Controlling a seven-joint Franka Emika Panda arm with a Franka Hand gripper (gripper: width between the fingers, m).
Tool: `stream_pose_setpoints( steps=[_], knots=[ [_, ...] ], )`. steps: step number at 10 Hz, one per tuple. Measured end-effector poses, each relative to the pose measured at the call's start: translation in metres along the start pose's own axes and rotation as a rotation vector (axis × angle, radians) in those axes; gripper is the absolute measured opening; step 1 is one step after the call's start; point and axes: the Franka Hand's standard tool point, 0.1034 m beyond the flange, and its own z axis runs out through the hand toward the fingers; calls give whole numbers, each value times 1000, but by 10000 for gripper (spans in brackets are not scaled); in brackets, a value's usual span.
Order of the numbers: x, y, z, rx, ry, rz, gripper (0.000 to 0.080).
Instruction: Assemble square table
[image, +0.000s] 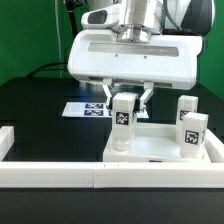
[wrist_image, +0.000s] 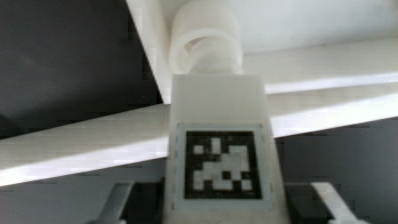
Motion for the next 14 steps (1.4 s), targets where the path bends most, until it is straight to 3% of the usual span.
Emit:
stream_pose_setpoints(
  steps=[9,14],
  knots=[
    [-2,7,5,-12,5,-5,290],
    [-3,2,13,-17,39,-26,290]
  ],
)
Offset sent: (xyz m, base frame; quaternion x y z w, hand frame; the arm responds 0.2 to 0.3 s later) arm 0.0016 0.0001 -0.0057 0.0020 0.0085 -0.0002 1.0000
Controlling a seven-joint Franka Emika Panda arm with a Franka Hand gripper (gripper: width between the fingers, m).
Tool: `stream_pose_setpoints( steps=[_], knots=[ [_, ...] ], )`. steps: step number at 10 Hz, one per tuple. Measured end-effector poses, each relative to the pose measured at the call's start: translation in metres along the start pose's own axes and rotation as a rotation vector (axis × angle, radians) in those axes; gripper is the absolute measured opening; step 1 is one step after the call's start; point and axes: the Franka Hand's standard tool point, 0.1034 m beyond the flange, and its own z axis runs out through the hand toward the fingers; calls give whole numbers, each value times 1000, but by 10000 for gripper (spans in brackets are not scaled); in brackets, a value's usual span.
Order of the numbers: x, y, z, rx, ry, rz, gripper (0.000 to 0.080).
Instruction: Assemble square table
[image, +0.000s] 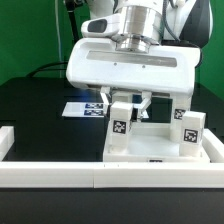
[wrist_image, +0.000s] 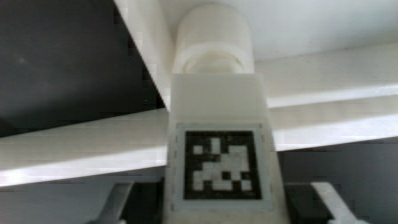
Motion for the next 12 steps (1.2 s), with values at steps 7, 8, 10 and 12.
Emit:
stream_pose_setpoints(
  steps=[7,8,10,12],
  knots=[
    [0,0,0,0,-1,0,639],
    [0,0,0,0,-1,0,639],
    [0,0,0,0,-1,0,648],
    [1,1,0,0,-6,1,649]
  ],
)
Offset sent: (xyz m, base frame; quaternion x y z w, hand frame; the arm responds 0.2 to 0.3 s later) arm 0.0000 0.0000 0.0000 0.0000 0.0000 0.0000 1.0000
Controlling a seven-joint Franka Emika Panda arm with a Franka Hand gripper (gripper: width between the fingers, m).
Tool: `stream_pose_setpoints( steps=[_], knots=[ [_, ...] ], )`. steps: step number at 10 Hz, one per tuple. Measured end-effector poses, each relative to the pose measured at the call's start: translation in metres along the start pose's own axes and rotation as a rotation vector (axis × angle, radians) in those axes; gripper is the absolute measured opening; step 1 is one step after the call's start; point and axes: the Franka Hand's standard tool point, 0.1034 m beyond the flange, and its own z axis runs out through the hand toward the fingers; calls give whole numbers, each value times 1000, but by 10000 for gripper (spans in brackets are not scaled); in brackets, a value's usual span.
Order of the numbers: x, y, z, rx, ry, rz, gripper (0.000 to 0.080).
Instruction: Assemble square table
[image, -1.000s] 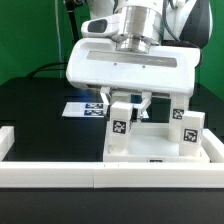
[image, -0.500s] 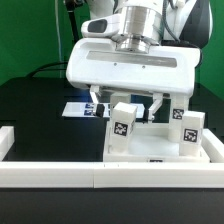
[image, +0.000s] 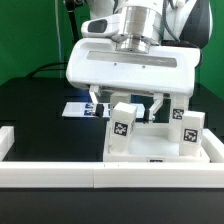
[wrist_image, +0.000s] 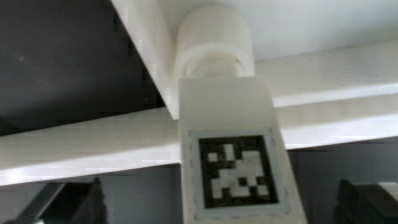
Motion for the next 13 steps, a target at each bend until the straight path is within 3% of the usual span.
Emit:
stream_pose_setpoints(
  steps=[3,6,10,13],
  knots=[
    [29,8,-15,40,-96,58,649],
    [31,-3,-18,86,-353,94,649],
    [16,-3,-11,93,-678,99,649],
    [21,-1,-8,93,-685,102,649]
  ],
)
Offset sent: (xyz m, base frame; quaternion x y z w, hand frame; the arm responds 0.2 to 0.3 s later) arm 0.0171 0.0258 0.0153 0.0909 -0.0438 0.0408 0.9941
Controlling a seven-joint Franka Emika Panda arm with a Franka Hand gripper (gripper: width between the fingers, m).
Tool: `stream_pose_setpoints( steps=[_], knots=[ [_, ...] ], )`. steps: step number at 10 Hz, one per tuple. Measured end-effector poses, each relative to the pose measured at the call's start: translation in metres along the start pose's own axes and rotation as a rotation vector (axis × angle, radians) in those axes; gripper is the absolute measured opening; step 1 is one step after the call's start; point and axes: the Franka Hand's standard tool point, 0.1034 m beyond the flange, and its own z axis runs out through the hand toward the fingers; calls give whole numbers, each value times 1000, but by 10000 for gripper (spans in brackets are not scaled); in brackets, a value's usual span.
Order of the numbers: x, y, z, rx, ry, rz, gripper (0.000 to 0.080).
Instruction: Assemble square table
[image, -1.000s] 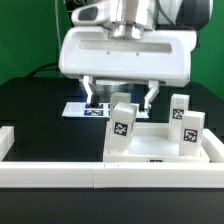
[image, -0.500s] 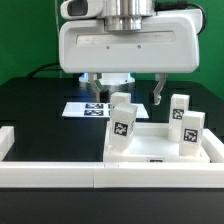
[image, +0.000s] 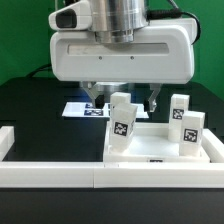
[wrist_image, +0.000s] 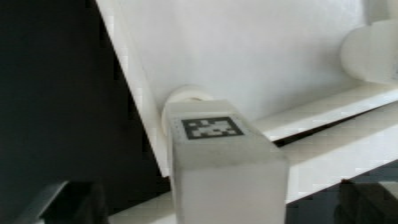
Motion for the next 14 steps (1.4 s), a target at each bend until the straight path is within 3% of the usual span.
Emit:
stream_pose_setpoints(
  steps=[4,5,6,7,8,11,14],
  knots=[
    [10,-1,17,-13,71,23,649],
    [11,0,17,-13,73,24,489],
    [11,0,17,-12,73,38,489],
    [11,0,18,-9,73,130,352],
    [11,0,18,-4,74,260,288],
    [11,1,20,6,102,526,288],
    [14,-2,19,66,112,986,288]
  ],
)
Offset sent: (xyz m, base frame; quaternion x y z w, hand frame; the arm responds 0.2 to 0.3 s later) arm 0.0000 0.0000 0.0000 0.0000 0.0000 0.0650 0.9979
